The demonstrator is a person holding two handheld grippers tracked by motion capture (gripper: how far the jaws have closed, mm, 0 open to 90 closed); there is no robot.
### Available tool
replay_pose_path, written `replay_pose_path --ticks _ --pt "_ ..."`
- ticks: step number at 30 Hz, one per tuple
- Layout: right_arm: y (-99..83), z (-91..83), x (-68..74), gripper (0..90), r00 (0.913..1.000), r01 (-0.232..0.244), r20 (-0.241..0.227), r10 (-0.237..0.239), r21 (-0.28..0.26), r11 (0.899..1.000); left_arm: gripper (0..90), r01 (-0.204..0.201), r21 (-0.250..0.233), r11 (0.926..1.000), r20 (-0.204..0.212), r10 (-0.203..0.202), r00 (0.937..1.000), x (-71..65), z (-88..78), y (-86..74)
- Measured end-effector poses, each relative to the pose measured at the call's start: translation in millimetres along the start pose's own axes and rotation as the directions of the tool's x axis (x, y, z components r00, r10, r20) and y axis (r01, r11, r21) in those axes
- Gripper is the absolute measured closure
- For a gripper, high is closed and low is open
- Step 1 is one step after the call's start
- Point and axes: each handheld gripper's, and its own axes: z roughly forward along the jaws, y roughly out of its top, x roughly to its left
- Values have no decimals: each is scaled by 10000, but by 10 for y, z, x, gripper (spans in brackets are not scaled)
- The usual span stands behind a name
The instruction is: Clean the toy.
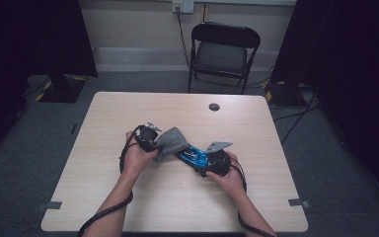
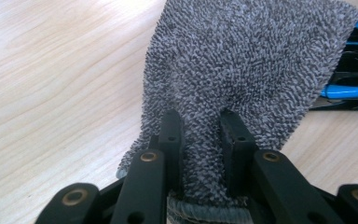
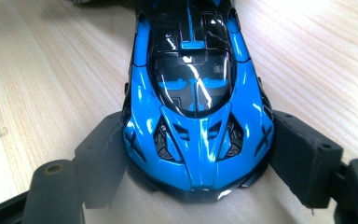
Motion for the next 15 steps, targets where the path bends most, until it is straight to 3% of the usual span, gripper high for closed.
replay_pose_path --ticks 8,15 --pt "0 0 1 244 10000 -7 1 7 1 10000 737 306 93 9995 -139 -305 9994 160 -75 -112" --pt "0 0 2 244 10000 -16 4 16 -2 10000 738 556 -195 9983 -247 -561 9981 290 -274 -221"
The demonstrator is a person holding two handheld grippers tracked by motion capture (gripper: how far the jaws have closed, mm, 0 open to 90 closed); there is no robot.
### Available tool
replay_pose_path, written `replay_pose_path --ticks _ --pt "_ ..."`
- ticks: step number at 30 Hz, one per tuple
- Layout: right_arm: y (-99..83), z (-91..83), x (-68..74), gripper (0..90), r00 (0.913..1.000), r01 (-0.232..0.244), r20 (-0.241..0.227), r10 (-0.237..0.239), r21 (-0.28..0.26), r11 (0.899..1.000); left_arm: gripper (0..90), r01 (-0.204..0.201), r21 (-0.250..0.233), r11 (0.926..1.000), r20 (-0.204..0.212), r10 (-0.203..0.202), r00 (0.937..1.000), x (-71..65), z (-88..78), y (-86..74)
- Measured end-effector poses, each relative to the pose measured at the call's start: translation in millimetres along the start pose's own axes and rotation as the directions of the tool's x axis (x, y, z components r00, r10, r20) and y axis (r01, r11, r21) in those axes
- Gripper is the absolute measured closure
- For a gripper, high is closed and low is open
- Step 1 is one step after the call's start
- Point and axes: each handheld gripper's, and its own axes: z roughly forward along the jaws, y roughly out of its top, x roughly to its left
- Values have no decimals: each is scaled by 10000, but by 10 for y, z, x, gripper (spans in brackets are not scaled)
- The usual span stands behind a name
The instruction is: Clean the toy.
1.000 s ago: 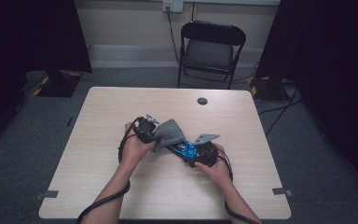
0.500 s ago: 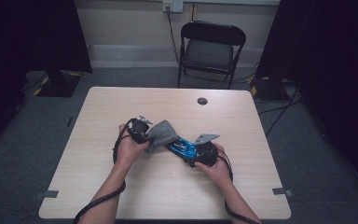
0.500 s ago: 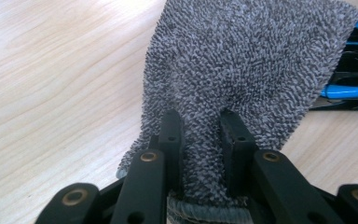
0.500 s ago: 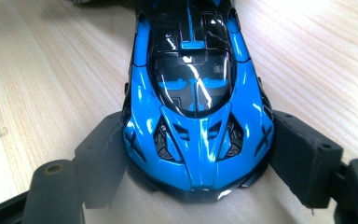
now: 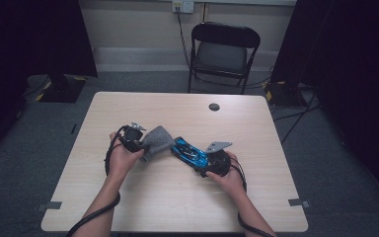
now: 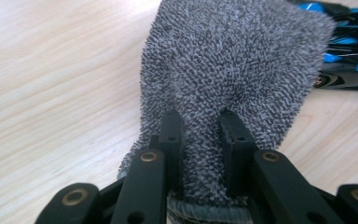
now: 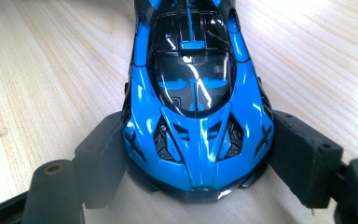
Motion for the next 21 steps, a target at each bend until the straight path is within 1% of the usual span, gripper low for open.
replay_pose_path --ticks 1,3,5,7,9,11,12,14,15,17,19,21 --pt "0 0 0 244 10000 -8 1 8 -4 10000 738 49 -91 9999 32 -49 10000 -1 -41 -5" --pt "0 0 0 244 10000 0 2 0 -7 10000 738 -77 -195 9998 164 81 9998 -16 -105 -2" --pt "0 1 -1 244 10000 8 0 -8 -4 10000 738 -189 -328 9993 314 199 9993 -64 -157 9" --pt "0 0 0 244 10000 2 0 -2 1 10000 738 -356 -354 9987 369 369 9986 -102 -184 21" --pt "0 0 0 244 10000 1 -2 -1 1 10000 738 -443 -501 9978 493 468 9977 -173 -201 33" --pt "0 0 -1 244 10000 6 0 -6 2 10000 738 -517 -641 9966 671 560 9962 -254 -205 50" --pt "0 0 0 244 10000 -2 0 2 -1 10000 738 -583 -744 9955 775 641 9949 -292 -202 59" --pt "0 0 0 244 10000 -5 0 5 -1 10000 738 -663 -803 9946 1038 744 9918 -365 -188 80" --pt "0 0 0 244 10000 -2 0 2 -1 10000 738 -626 -856 9944 1162 723 9906 -404 -175 87" --pt "0 0 -1 244 10000 7 1 -7 2 10000 738 -817 -823 9933 1266 917 9877 -492 -143 104" --pt "0 0 0 244 10000 -3 0 3 0 10000 738 -1108 -777 9908 1212 1197 9854 -562 -122 113" --pt "0 0 0 244 10000 5 1 -5 2 10000 738 -1223 -784 9894 1342 1320 9821 -652 -96 116"
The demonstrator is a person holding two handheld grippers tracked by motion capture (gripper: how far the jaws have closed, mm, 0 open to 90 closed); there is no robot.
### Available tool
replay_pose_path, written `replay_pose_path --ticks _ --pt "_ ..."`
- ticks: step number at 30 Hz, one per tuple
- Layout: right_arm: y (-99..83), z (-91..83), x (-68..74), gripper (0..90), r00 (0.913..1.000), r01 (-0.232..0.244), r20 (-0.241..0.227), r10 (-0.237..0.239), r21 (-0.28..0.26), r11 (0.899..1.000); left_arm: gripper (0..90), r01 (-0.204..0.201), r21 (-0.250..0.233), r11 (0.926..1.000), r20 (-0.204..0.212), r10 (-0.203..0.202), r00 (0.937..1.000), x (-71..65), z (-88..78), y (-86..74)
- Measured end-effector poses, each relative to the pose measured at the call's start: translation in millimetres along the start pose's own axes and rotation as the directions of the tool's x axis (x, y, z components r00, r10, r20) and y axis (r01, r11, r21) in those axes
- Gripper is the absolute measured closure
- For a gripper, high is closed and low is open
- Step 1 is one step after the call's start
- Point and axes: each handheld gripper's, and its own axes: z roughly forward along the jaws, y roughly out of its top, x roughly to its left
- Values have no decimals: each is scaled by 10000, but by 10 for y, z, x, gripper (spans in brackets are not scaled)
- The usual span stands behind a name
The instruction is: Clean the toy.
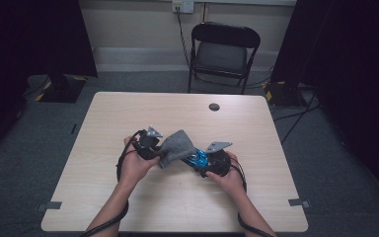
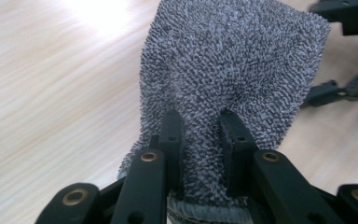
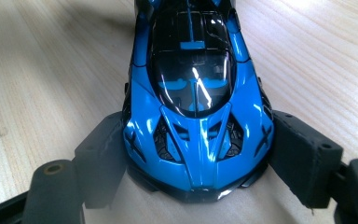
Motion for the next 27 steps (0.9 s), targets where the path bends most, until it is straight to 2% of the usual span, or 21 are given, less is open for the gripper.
replay_pose_path --ticks 7,10,13,14,16,22,27 --pt "0 0 0 244 10000 -1 -1 1 -2 10000 738 -418 145 9990 334 413 9986 -240 133 32" --pt "0 0 0 244 10000 1 -1 -1 1 10000 737 -519 232 9984 323 511 9982 -301 185 53" --pt "0 0 0 244 10000 -6 -1 6 0 10000 737 -783 420 9960 240 773 9967 -371 249 81" --pt "0 0 0 244 10000 2 -1 -2 3 10000 737 -898 510 9947 134 892 9959 -386 271 91" --pt "0 -1 1 244 10000 -6 -2 6 1 10000 736 -869 578 9945 -12 871 9962 -412 310 113" --pt "0 -1 1 244 10000 -9 4 9 2 10000 733 -1203 836 9892 -45 1211 9926 -501 414 160" --pt "-1 -1 3 244 10000 -22 12 22 3 10000 729 -1202 948 9882 -103 1217 9925 -504 474 137"
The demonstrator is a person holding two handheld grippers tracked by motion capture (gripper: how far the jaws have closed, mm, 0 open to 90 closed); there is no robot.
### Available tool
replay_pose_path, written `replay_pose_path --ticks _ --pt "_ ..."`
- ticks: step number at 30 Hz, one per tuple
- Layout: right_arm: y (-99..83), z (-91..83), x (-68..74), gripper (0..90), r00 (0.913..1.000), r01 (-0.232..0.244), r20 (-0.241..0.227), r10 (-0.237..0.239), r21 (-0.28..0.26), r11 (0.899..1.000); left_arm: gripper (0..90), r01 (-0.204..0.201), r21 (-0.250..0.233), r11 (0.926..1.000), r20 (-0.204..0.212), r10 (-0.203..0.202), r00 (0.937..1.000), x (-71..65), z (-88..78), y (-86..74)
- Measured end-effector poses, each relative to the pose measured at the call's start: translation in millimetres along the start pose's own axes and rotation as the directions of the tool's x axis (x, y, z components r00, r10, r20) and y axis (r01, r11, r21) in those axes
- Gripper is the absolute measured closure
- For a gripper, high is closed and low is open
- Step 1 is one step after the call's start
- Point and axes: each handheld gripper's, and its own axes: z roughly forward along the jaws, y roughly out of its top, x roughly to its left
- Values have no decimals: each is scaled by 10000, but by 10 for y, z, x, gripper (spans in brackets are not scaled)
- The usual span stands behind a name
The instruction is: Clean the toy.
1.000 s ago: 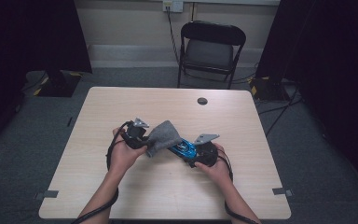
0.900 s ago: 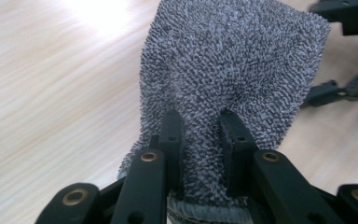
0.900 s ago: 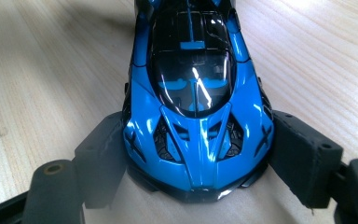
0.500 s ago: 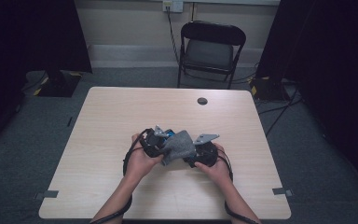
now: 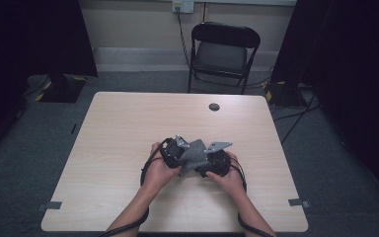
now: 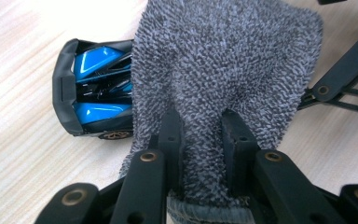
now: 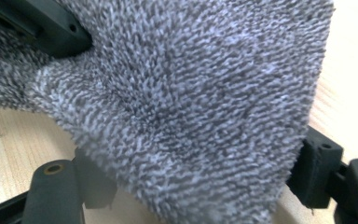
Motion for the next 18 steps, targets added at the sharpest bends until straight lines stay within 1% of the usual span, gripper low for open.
replay_pose_path --ticks 4,8,10,12,16,18 --pt "0 0 0 244 10000 -3 -1 3 -1 10000 729 65 -23 10000 13 -65 10000 12 11 -11" --pt "0 0 0 244 10000 -3 -1 3 -1 10000 729 54 27 10000 -102 -54 9999 46 0 -8" --pt "0 0 0 244 10000 -4 1 4 -1 10000 729 47 92 9999 -266 -44 9996 65 -8 -7" --pt "0 0 0 245 10000 -1 0 1 -4 10000 729 90 98 9999 -274 -87 9996 87 -10 -10" --pt "0 -1 1 245 10000 -8 5 8 -3 10000 729 138 131 9998 -455 -132 9989 130 -17 -24" --pt "-1 -1 2 245 10000 -8 6 8 -8 10000 730 233 118 9997 -489 -227 9985 155 -23 -27"
